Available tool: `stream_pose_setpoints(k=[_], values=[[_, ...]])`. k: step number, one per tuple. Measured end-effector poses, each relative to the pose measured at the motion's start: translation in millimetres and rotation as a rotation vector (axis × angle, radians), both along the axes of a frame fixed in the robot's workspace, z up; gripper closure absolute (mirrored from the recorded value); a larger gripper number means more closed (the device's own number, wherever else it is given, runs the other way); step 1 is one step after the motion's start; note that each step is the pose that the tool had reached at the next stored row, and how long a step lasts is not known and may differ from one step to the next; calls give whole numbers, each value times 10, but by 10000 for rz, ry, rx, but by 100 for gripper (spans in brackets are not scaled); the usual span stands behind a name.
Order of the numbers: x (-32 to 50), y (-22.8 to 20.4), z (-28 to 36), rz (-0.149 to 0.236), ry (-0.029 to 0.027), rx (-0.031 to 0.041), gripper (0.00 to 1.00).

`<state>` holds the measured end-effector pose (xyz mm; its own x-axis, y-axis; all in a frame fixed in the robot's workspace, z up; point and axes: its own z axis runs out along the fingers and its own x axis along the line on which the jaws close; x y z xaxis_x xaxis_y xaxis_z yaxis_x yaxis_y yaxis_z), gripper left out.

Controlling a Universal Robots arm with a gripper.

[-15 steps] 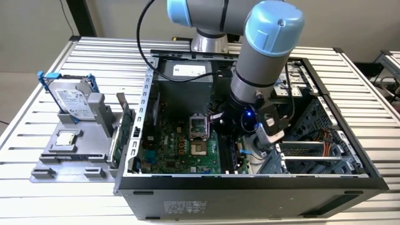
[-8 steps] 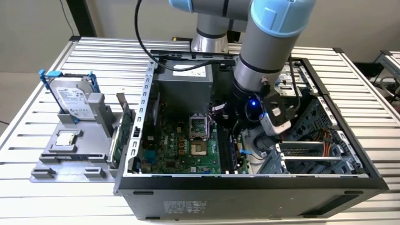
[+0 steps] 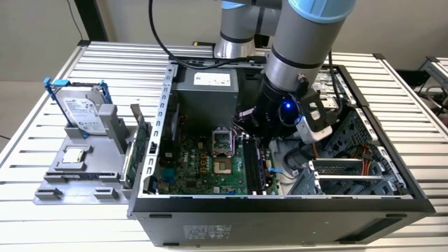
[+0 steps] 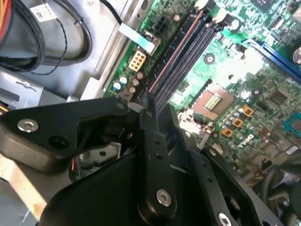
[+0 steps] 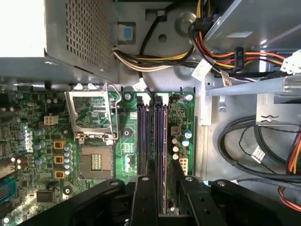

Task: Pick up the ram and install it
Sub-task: 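Insert the ram into the slot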

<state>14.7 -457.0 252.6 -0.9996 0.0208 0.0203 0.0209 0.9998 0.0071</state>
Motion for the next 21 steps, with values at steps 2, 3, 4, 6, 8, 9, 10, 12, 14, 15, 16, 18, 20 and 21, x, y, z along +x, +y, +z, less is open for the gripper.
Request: stream_pose_setpoints(k=[2,3,4,6,8,9,10,12,14,15,16,18,20,21], values=[[0,0,1,1,0,0,100],[0,0,1,2,0,0,100],[0,0,1,2,1,-1,100],[0,0,1,3,1,1,100],[0,0,1,4,1,3,100],[0,0,1,4,1,2,100],[0,0,1,5,1,3,100],[0,0,1,5,1,4,100],[0,0,1,7,1,6,100],[0,0,1,7,1,6,100],[1,-1,1,10,3,7,100],[0,-3,1,226,3,8,100],[0,-2,0,591,3,8,100],[0,-3,1,777,4,7,100]])
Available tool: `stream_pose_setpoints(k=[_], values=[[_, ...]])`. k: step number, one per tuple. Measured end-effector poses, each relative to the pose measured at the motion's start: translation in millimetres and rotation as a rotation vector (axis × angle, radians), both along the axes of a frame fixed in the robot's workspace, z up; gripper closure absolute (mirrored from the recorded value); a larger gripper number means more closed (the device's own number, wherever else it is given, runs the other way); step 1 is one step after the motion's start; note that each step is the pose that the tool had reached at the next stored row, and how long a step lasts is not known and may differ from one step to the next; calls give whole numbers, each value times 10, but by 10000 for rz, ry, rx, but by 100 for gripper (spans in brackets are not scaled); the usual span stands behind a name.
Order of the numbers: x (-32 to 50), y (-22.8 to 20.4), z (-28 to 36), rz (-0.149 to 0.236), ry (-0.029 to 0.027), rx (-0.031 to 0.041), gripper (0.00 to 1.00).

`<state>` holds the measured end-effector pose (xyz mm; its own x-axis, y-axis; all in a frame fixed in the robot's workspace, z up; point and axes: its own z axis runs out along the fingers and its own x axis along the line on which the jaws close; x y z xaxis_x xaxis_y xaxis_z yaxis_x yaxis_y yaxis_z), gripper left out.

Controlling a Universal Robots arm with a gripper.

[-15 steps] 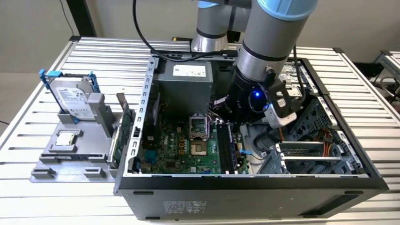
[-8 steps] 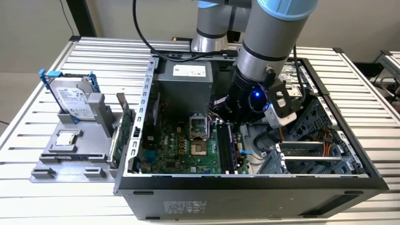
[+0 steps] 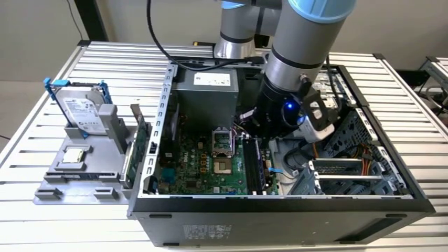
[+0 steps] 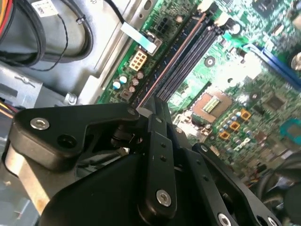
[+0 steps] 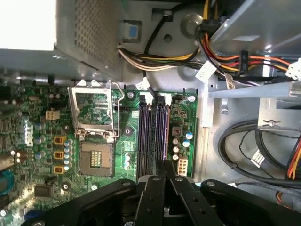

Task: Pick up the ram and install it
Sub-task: 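Insert the ram into the slot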

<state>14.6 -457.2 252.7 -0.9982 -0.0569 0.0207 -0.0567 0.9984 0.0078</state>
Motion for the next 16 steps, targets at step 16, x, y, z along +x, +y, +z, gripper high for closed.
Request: stream_pose_setpoints(k=[16], values=[[0,0,-1,2899,1,-8,100]])
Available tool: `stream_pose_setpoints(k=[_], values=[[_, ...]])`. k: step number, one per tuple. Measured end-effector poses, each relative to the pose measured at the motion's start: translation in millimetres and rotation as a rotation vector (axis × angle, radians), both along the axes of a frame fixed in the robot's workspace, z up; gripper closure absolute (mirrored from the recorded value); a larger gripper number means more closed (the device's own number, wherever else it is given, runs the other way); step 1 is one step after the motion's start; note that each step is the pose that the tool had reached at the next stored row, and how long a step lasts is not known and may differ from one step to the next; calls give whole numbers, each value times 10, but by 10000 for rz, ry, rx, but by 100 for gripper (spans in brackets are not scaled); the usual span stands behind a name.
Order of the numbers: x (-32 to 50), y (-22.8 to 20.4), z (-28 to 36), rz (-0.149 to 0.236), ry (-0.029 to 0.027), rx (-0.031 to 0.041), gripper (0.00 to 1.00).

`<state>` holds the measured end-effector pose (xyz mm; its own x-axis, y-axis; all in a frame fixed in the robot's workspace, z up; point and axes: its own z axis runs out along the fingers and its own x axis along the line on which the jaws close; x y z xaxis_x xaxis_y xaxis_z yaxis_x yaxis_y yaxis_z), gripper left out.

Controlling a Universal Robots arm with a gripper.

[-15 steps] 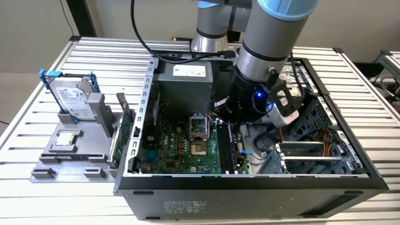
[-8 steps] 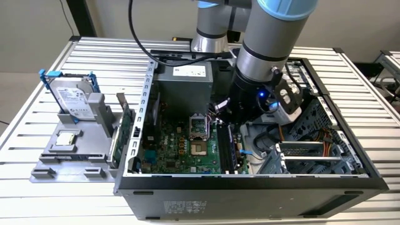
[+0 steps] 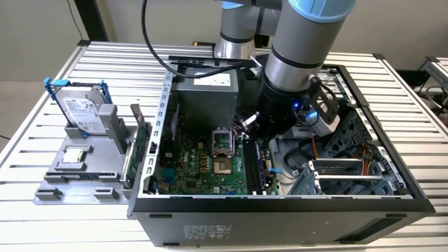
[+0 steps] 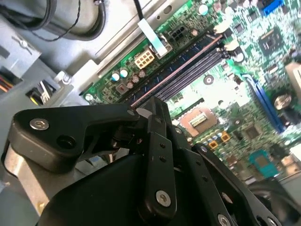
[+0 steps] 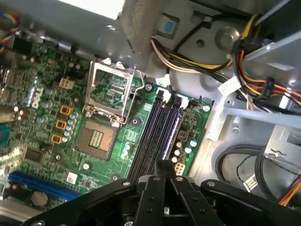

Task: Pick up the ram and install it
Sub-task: 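Insert the ram into the slot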

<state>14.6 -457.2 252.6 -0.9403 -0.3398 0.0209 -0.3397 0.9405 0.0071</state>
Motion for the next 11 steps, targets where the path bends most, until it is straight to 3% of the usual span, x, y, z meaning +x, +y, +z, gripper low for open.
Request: stream_pose_setpoints(k=[11], values=[[0,0,0,2006,-1,-21,100]])
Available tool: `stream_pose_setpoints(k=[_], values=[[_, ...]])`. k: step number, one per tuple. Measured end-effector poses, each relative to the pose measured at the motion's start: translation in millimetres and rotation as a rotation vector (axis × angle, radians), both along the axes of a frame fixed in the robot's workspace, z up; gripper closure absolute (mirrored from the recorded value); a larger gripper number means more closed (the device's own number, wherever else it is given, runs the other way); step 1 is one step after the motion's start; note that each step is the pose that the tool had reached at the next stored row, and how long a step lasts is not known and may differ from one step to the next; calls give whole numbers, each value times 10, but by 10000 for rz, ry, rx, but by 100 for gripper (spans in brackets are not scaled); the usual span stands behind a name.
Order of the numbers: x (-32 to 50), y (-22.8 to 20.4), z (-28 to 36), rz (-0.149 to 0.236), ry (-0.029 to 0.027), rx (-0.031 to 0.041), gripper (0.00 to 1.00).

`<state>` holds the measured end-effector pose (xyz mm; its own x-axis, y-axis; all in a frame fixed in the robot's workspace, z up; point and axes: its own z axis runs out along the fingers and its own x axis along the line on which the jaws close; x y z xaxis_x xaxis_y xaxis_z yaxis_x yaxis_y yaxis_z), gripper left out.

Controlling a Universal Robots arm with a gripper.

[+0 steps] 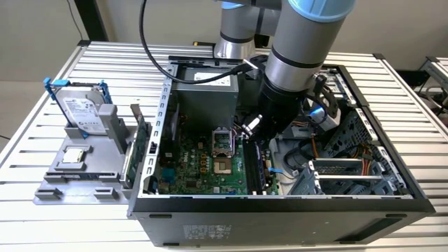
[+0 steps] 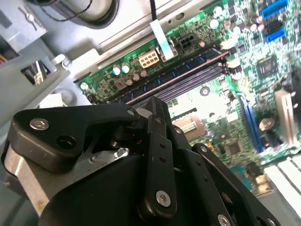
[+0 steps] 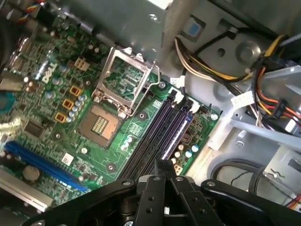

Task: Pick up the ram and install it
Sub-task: 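Insert the ram into the slot, then press down the ram until it locks into place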

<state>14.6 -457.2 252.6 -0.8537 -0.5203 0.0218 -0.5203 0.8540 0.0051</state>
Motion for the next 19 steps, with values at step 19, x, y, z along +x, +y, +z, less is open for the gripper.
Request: stream_pose_setpoints(k=[19], values=[[0,0,0,3456,-30,-7,100]])
